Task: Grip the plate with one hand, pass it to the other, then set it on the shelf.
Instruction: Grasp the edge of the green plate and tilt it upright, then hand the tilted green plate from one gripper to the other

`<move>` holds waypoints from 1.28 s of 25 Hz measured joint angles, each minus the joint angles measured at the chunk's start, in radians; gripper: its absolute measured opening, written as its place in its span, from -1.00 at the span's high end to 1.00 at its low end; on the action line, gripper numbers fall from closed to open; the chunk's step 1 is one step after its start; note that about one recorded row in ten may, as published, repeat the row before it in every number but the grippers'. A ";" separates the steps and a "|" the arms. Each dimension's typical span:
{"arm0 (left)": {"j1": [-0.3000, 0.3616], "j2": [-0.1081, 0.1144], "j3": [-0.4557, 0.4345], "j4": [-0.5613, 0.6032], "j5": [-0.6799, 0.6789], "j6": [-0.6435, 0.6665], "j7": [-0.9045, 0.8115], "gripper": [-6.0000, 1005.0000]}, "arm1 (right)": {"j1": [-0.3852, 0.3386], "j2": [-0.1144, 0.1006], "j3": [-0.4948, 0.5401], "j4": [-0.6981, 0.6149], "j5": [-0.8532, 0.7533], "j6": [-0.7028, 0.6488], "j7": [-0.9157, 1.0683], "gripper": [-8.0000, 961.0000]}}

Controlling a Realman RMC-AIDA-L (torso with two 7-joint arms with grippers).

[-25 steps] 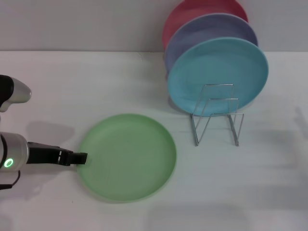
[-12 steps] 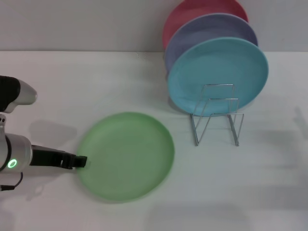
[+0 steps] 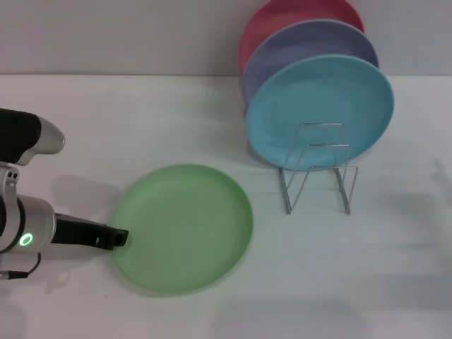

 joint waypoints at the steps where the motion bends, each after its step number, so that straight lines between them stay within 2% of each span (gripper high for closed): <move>1: -0.001 0.000 0.002 0.000 0.000 0.000 0.000 0.04 | 0.000 0.000 0.000 0.000 0.000 0.001 0.000 -0.72; 5: -0.004 0.001 0.008 0.005 -0.001 -0.001 0.000 0.23 | 0.000 0.000 0.000 0.000 0.000 0.001 0.000 -0.72; 9: -0.003 0.001 0.010 0.018 0.000 -0.001 0.001 0.63 | 0.000 0.000 0.000 0.000 0.000 0.001 0.000 -0.72; 18: 0.002 0.001 0.006 0.047 -0.006 0.008 0.027 0.75 | 0.000 0.000 0.000 0.003 0.000 0.017 0.000 -0.72; 21: 0.005 0.003 0.001 0.082 -0.007 0.003 0.038 0.78 | -0.006 0.000 -0.006 0.003 -0.006 0.120 -0.004 -0.72; 22: 0.006 0.003 0.000 0.091 -0.007 0.001 0.039 0.78 | -0.013 0.000 -0.013 0.020 -0.009 0.239 -0.006 -0.72; 23: 0.007 0.003 -0.001 0.110 -0.008 -0.001 0.042 0.79 | -0.013 0.000 -0.013 0.020 -0.009 0.239 -0.006 -0.72; 25: 0.008 0.004 -0.001 0.142 -0.008 -0.001 0.048 0.81 | -0.031 0.000 -0.015 0.092 -0.006 0.326 0.021 -0.72; 26: 0.008 0.004 -0.001 0.162 -0.008 -0.001 0.052 0.83 | -0.043 -0.001 -0.020 0.159 -0.006 0.337 0.047 -0.72; 27: 0.007 0.004 -0.001 0.189 -0.007 -0.001 0.054 0.84 | -0.050 -0.010 -0.034 0.285 -0.008 0.316 0.109 -0.72; 28: 0.007 0.004 -0.001 0.189 -0.007 -0.001 0.054 0.86 | -0.050 -0.010 -0.034 0.285 -0.008 0.316 0.109 -0.72; 30: 0.008 0.003 -0.001 0.217 -0.002 -0.001 0.055 0.89 | -0.030 -0.020 -0.043 0.387 -0.019 0.252 0.184 -0.72; 32: 0.011 0.003 0.001 0.243 0.000 0.002 0.058 0.90 | -0.002 -0.027 -0.040 0.495 -0.065 0.129 0.240 -0.72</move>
